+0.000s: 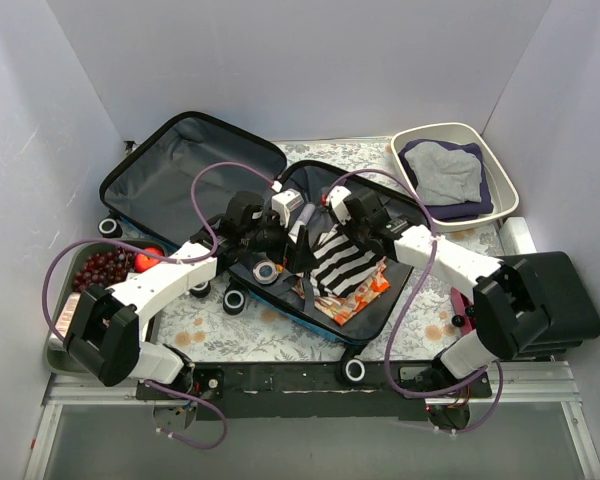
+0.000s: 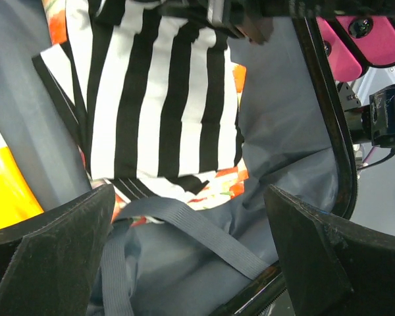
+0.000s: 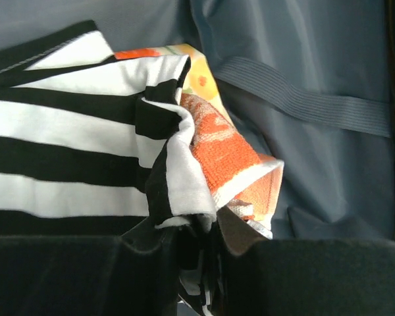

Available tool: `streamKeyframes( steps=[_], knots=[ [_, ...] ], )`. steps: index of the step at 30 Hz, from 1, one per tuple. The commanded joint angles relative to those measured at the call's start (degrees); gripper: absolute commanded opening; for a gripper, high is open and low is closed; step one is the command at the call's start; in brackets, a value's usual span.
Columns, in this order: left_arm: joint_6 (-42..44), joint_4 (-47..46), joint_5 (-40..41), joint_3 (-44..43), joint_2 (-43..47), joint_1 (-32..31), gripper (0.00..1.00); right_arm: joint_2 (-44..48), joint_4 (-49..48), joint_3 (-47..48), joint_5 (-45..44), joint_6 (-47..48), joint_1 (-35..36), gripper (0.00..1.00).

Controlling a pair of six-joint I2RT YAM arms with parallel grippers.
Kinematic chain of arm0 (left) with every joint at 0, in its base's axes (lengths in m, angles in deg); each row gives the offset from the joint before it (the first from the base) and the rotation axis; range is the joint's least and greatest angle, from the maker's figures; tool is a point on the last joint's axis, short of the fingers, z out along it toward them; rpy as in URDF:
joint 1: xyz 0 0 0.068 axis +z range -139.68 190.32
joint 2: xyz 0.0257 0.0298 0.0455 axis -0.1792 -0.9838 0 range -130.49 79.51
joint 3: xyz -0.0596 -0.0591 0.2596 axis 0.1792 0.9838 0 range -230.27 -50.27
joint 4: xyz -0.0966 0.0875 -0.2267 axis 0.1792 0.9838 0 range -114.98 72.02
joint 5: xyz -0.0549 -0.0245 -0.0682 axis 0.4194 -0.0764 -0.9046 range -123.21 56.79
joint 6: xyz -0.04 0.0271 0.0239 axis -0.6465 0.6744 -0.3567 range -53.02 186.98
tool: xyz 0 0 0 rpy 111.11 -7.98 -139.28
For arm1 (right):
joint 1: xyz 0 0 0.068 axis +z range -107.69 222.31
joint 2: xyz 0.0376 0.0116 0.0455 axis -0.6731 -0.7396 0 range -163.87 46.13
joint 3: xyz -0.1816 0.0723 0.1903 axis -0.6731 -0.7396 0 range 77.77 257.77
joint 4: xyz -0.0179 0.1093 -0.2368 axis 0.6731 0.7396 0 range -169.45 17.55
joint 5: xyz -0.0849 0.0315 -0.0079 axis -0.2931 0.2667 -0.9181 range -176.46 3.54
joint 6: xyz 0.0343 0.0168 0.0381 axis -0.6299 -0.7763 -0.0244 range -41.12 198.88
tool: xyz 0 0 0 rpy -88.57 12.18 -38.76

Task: Open, take out, and arrange the luggage

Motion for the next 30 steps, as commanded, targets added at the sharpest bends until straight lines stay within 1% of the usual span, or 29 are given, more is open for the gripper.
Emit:
streamKeyframes(
  steps=[1, 4, 7, 9, 10, 11, 13, 14, 16, 17, 19, 20, 22, 23, 25, 26, 27, 29, 30],
  knots=[
    [-2.38, 1.14, 0.7, -1.88, 1.07, -0.15, 0.98, -3.11, -5.89, 3.48, -4.43, 1.79, -3.56, 0.01],
    [-3.26, 2.02, 0.87, -2.49, 1.24, -0.15, 0.98, -5.23, -5.89, 4.98, -3.99, 3.28, -5.41, 0.02],
    [-3.7, 3.07, 1.4, -2.67, 1.59, -0.15, 0.98, -6.37, -6.42, 5.07, -3.64, 3.64, -6.29, 0.08],
    [-3.7, 3.16, 1.4, -2.58, 1.77, -0.24, 0.98, -6.64, -5.9, 5.33, -3.55, 3.29, -6.29, 0.17],
    [-3.87, 3.16, 1.57, -2.67, 1.86, -0.24, 0.98, -6.29, -4.93, 5.86, -3.29, 3.02, -6.38, 0.2],
    [-3.88, 3.51, 1.92, -2.84, 1.94, -0.24, 0.98, -5.94, -3.27, 6.12, -3.2, 2.67, -6.38, 0.28],
    [-3.96, 3.78, 2.28, -3.11, 1.95, -0.24, 0.98, -3.67, -2.29, 6.13, -3.28, 1.97, -6.38, 0.42],
    [-4.05, 4.04, 2.37, -3.28, 2.29, -0.24, 0.98, -2.78, -1.16, 6.21, -3.55, 1.88, -6.29, 0.51],
    [-4.4, 4.3, 2.63, -3.55, 2.47, -0.24, 0.98, 0.11, -0.18, 6.13, -2.42, 1.53, -6.38, 0.58],
    [-4.49, 4.65, 2.63, -3.72, 2.91, -0.24, 0.98, 1.0, 1.74, 6.39, -1.45, 1.53, -6.29, 0.64],
    [-5.37, 4.75, 3.94, -3.81, 3.44, -0.24, 0.98, 3.36, 3.76, 6.65, 1.97, 0.92, -6.29, 0.7],
    [-7.55, 5.7, 4.82, -4.16, 3.61, -0.24, 0.98, 3.99, 4.99, 6.74, 3.38, 0.65, -6.12, 0.73],
    [-10.1, 7.81, 6.14, -5.21, 2.74, -0.24, 0.98, 5.83, 7.29, 6.04, 8.02, 0.91, -6.03, 0.75],
    [-14.38, 8.87, 6.32, -6.17, 2.04, -0.24, 0.98, 6.27, 7.38, 5.17, 9.27, 0.56, -6.03, 0.77],
    [-19.76, 9.32, 5.45, -7.58, -1.64, -0.24, 0.98, 6.54, 7.11, 4.81, 11.2, -1.45, -6.2, 0.78],
    [-23.87, 11.06, 5.01, -8.64, -3.66, -0.24, 0.98, 6.19, 7.38, 4.9, 10.96, -2.07, -6.29, 0.78],
    [-26.09, 12.73, 5.09, -11.95, -7.68, -0.15, 0.98, 5.06, 7.81, 5.51, 10.52, -2.95, -6.64, 0.78],
    [-28.65, 16.5, 5.36, -14.96, -12.01, -0.42, 0.98, 3.56, 9.13, 6.73, 11.47, -5.31, -8.66, 0.77],
    [-30.75, 16.78, 5.53, -16.19, -13.25, -0.85, 0.98, 2.25, 9.4, 7.7, 12.18, -6.11, -9.45, 0.76]
  ],
)
